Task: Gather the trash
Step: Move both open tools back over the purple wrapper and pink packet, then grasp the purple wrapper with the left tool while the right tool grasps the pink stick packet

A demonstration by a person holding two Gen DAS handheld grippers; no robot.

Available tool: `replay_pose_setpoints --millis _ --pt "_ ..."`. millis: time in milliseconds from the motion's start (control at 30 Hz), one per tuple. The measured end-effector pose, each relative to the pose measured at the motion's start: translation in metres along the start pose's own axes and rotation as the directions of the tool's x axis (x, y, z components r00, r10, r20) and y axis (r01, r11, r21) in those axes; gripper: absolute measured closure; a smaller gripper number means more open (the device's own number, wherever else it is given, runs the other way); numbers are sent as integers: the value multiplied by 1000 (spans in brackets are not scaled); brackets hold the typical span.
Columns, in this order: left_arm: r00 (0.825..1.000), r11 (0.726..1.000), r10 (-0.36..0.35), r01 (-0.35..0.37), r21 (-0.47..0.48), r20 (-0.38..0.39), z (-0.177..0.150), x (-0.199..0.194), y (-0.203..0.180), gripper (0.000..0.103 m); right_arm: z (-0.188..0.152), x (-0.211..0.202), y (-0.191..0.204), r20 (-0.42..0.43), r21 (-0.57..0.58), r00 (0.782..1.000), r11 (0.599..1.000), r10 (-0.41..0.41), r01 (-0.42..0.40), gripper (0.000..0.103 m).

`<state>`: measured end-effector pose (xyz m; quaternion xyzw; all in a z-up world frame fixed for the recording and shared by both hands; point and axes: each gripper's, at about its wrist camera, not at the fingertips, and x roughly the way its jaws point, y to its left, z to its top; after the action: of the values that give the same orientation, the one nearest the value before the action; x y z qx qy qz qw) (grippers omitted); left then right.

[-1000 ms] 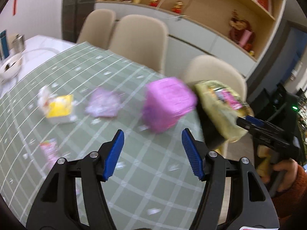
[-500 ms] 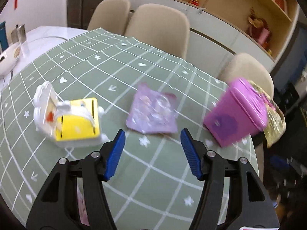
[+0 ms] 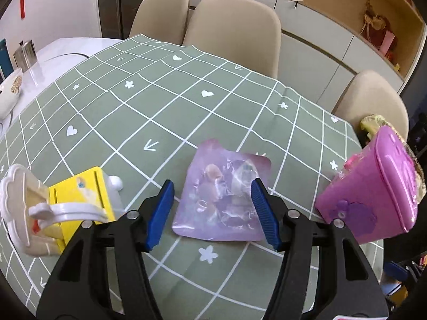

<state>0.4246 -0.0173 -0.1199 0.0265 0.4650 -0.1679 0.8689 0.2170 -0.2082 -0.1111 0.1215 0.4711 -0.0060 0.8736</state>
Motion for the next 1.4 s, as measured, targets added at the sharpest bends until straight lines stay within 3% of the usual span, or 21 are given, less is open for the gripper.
replay_pose_setpoints --millis 100,133,333,467,600,933,1067,1267,1400 --pt "998 998 65 -65 17 5 -4 -3 -5 92 1 -3 3 7 -8 1000 1000 1 -1 45" --pt "999 998 54 -54 12 3 -6 -5 -4 99 1 -5 5 9 -13 1000 1000 1 -1 45" --pt "999 1000 -18 19 -24 45 -21 -52 5 102 -2 -20 19 28 -54 1000 999 -2 4 45" --pt "994 995 -73 78 -63 87 -43 -98 18 102 -6 -28 33 39 -79 999 997 3 0 45" --pt "989 988 -84 98 -117 119 -75 -141 44 102 -7 -32 50 48 -96 999 995 16 -11 45" --pt "993 960 43 -11 -281 111 -155 -207 133 102 -9 -7 135 -10 -231 994 967 110 -109 45" --pt "994 932 82 -50 -359 74 -182 -216 171 102 -3 5 180 -13 -297 990 945 140 -137 45" --pt "993 912 98 -64 -405 64 -206 -223 189 102 6 36 239 -70 -375 974 898 218 -228 45" --pt "994 906 93 -63 -418 53 -216 -223 192 102 11 62 267 -83 -439 984 880 160 -180 55"
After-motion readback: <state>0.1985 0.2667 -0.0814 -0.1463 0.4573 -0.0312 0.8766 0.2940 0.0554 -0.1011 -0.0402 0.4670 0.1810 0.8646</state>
